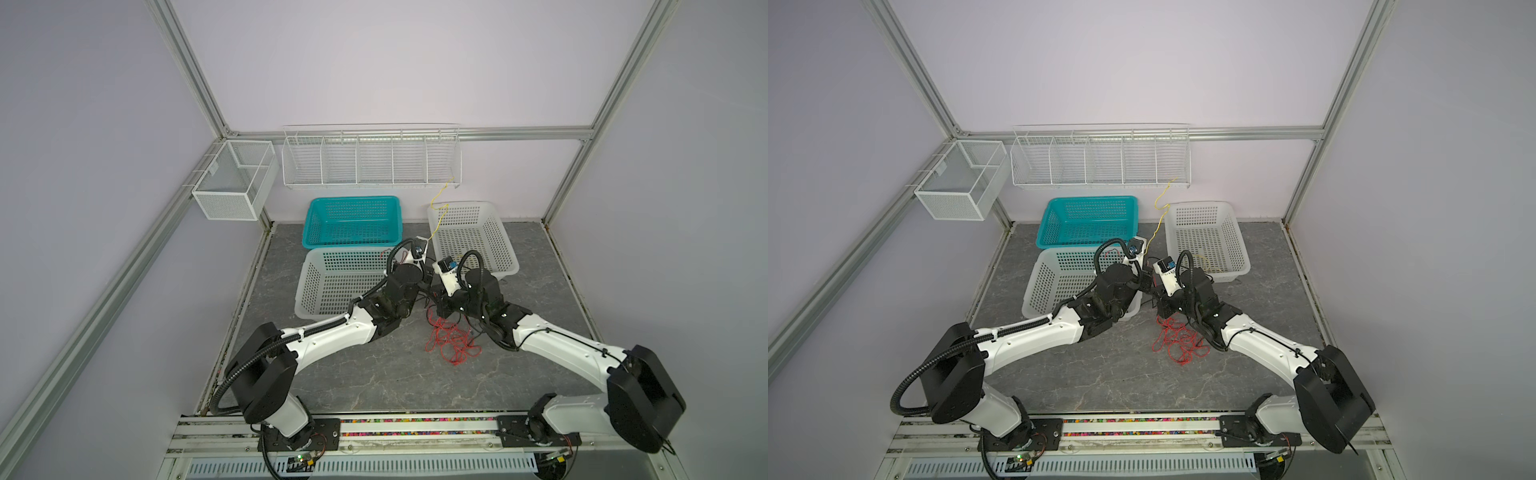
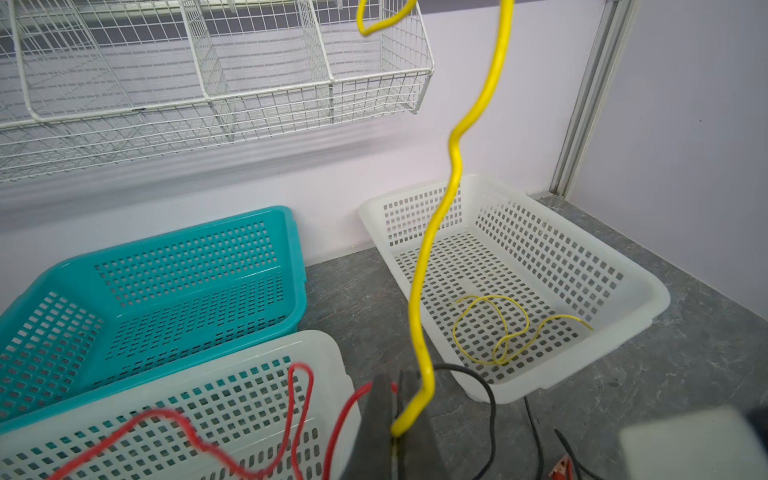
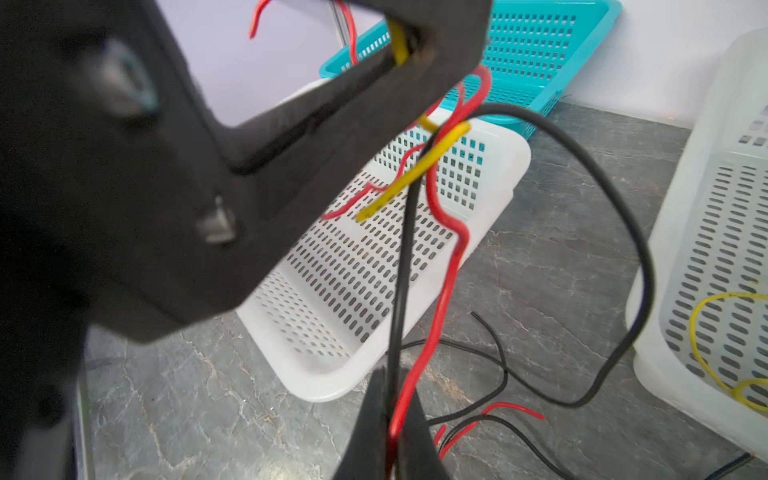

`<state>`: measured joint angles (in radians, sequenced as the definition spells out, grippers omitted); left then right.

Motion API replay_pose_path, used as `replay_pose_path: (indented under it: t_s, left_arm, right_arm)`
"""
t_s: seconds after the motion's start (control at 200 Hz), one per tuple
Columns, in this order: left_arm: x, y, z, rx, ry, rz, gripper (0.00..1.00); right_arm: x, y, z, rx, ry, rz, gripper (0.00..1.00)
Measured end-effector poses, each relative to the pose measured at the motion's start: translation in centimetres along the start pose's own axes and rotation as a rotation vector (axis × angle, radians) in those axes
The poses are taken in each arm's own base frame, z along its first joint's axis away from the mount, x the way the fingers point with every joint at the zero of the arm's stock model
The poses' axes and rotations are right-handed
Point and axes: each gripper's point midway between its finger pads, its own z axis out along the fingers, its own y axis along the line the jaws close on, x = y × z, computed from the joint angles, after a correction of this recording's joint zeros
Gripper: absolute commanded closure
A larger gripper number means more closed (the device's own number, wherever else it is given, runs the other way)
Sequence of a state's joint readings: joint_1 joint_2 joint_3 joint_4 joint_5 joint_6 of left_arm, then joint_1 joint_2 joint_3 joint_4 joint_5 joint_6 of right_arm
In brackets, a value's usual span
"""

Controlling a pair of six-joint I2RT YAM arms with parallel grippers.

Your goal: Untangle the cables

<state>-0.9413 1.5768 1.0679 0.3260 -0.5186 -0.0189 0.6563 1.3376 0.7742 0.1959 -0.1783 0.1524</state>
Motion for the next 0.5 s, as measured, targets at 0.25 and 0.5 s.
replay_pose_path:
  t_s: [0.25,0.5]
  left_arm:
    - [-0.9,0.5,0.4,-0.007,0.017,-0.05,1.0]
    - [-0.4,0.3,0.6,-0.005,0.035,-0.058,1.0]
  right_arm:
    - [0.1,1.0,-0.6,-0.055,-0.022,-0.012,0.94]
    - [-2.8,0.1,-4.0,0.065,-0.123,-0.036,0.94]
